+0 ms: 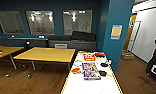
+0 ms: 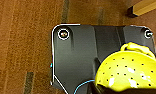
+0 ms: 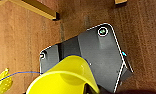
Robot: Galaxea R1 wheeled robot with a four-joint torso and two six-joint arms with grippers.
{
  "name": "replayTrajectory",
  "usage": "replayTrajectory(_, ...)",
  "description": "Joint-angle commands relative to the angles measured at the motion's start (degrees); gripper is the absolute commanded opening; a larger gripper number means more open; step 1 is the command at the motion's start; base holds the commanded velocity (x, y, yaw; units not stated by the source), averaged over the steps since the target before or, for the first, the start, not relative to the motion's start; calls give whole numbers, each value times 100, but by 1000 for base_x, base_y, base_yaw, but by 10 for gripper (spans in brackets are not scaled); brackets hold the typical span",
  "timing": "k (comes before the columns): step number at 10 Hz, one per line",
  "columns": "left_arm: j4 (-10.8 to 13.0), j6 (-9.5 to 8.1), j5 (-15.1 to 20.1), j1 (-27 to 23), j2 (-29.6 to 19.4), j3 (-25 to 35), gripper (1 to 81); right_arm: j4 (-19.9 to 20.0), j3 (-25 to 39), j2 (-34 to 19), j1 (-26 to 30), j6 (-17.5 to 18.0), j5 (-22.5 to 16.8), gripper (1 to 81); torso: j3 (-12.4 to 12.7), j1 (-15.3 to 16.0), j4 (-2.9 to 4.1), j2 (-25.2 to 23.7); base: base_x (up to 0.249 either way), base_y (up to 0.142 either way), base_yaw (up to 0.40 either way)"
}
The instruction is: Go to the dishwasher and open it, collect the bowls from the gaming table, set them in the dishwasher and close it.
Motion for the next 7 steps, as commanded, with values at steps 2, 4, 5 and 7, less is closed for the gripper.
replayTrajectory(2, 81, 19, 285, -293, -13, -110, 10, -71, -259, -63, 260, -25, -347, 10, 0, 5, 0, 0, -109, 0, 0)
replayTrajectory(4, 143, 19, 285, -258, 22, -225, 10, -71, -304, -115, 260, -25, -347, 10, 0, 5, 0, 0, -109, 0, 0)
replayTrajectory(5, 143, 19, 285, -249, 13, -234, 10, -79, -347, -98, 251, -34, -355, 10, 0, 5, 0, 0, -109, 0, 0)
replayTrajectory(7, 134, 11, 233, -179, -13, -260, 10, -79, -391, -37, 242, -34, -435, 10, 0, 5, 0, 0, -109, 0, 0)
